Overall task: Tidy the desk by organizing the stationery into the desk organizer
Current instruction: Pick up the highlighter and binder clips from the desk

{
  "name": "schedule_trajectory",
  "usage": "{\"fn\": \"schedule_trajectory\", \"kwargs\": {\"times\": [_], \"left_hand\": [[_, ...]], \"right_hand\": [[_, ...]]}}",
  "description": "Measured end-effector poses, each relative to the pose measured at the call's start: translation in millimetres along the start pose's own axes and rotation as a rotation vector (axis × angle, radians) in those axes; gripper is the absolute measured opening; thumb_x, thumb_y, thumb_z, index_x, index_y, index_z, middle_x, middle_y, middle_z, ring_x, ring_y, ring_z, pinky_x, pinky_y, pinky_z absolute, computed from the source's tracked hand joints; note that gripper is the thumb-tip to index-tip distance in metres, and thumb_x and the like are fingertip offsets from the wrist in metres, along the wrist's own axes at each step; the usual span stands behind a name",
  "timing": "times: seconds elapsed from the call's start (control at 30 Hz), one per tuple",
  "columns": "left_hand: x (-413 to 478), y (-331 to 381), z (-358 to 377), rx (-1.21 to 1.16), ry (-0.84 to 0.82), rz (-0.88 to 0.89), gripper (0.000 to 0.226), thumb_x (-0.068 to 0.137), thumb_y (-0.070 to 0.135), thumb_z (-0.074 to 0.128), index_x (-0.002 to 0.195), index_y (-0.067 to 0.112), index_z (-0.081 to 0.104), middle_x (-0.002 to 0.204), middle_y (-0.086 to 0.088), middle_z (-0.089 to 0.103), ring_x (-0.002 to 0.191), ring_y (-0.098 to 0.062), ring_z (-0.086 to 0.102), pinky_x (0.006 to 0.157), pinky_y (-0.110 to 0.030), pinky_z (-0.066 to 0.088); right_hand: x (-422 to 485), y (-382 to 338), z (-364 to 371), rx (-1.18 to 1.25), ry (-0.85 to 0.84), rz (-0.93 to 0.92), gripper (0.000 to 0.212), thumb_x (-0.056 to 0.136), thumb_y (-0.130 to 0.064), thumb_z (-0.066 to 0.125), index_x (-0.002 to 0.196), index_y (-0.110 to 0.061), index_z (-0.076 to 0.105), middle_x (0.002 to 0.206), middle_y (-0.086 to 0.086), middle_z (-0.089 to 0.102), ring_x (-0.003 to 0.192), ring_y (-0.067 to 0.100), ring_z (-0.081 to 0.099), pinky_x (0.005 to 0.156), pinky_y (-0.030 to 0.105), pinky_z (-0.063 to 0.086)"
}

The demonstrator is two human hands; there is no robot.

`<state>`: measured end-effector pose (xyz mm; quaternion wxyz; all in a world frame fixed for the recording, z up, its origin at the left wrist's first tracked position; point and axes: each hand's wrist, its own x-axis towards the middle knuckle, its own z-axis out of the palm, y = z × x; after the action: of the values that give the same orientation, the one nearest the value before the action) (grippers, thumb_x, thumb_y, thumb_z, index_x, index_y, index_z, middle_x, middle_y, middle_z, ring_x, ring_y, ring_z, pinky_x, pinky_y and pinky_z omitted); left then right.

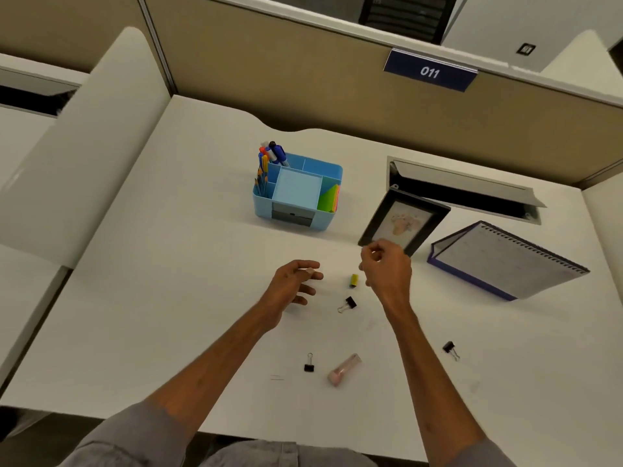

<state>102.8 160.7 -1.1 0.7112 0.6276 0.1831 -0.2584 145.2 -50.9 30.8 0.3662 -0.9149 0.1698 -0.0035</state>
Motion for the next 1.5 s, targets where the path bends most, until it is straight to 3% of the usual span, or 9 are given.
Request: {"fn": "schedule_trajectory", "kwargs": {"times": [0.13,0.23,0.43,0.6,0.73,0.9,1.07,1.27,1.5], "left_hand": [[-8.3,-8.1,24.3,0.067,-0.036,-0.004,0.023,0.108,0.024,0.054,0.124,0.025,0.071,0.112,0.007,0.08,0.087,-0.015,0.072,0.069,-0.026,0.058],[-16.2,-16.2,42.1,0.097,-0.057,-0.02,0.022,0.107,0.026,0.056,0.123,0.027,0.071,0.11,0.008,0.08,0.089,-0.015,0.073,0.072,-0.028,0.059],[-32.6,-29.9,80.3,0.097,-0.027,-0.056,0.021,0.107,0.023,0.056,0.12,0.026,0.072,0.104,0.011,0.081,0.088,-0.016,0.074,0.073,-0.029,0.058],[-41.2,-35.0,94.5,0.092,0.006,-0.059,0.021,0.107,0.021,0.057,0.12,0.024,0.073,0.107,0.007,0.081,0.087,-0.017,0.073,0.071,-0.029,0.058],[-47.0,-42.1,94.8,0.083,0.051,-0.077,0.022,0.106,0.018,0.057,0.12,0.023,0.074,0.109,0.004,0.08,0.086,-0.018,0.072,0.069,-0.028,0.057],[-53.5,-44.4,93.8,0.109,0.112,-0.114,0.022,0.106,0.017,0.057,0.119,0.022,0.074,0.109,0.003,0.08,0.086,-0.017,0.073,0.071,-0.028,0.056],[-54.4,-46.6,95.9,0.202,0.118,-0.125,0.019,0.104,0.019,0.059,0.117,0.022,0.072,0.109,0.003,0.079,0.097,-0.02,0.074,0.078,-0.031,0.057],[-54.4,-41.7,99.0,0.403,0.096,-0.123,0.025,0.095,0.04,0.072,0.109,0.02,0.077,0.103,0.0,0.079,0.098,-0.02,0.075,0.07,-0.026,0.057],[-50.9,-21.1,77.6,0.27,0.075,-0.015,0.035,0.094,0.052,0.073,0.103,0.018,0.078,0.093,0.004,0.082,0.092,-0.017,0.077,0.076,-0.028,0.064]], "right_hand": [[-52.5,44.1,-13.6,-0.063,-0.113,-0.005,0.007,0.096,-0.027,0.069,0.09,-0.03,0.069,0.08,-0.011,0.072,0.072,0.008,0.07,0.065,0.031,0.062],[-92.4,68.5,-20.5,-0.159,-0.202,-0.07,0.005,0.096,-0.032,0.07,0.1,-0.033,0.067,0.095,-0.015,0.069,0.078,0.005,0.065,0.065,0.016,0.047],[-153.4,103.0,-23.5,-0.337,-0.295,-0.185,0.076,0.086,-0.074,0.057,0.149,-0.036,0.041,0.139,-0.009,0.05,0.126,0.014,0.052,0.097,0.036,0.051],[-177.6,107.9,-14.7,-0.446,-0.393,-0.142,0.112,0.076,-0.087,0.051,0.164,-0.029,0.012,0.159,-0.002,0.033,0.142,0.019,0.039,0.109,0.038,0.042],[-186.3,116.9,-6.1,-0.487,-0.378,-0.157,0.107,0.076,-0.083,0.05,0.16,-0.02,0.028,0.151,-0.001,0.041,0.133,0.019,0.045,0.102,0.036,0.045],[-181.0,125.6,-4.4,-0.484,-0.316,-0.258,0.076,0.083,-0.07,0.051,0.138,-0.017,0.056,0.13,-0.002,0.052,0.112,0.02,0.055,0.081,0.036,0.05],[-168.1,124.1,-14.9,-0.403,-0.341,-0.253,0.075,0.086,-0.063,0.053,0.147,-0.02,0.046,0.136,-0.006,0.048,0.12,0.017,0.052,0.087,0.032,0.047],[-140.8,99.7,-23.5,-0.275,-0.306,-0.328,0.079,0.089,-0.053,0.06,0.157,-0.025,0.033,0.147,-0.01,0.045,0.128,0.012,0.048,0.098,0.029,0.043],[-112.3,66.0,-11.0,-0.192,-0.314,-0.368,0.079,0.088,-0.059,0.066,0.154,-0.031,0.033,0.151,-0.012,0.046,0.132,0.009,0.046,0.106,0.029,0.039]]}}
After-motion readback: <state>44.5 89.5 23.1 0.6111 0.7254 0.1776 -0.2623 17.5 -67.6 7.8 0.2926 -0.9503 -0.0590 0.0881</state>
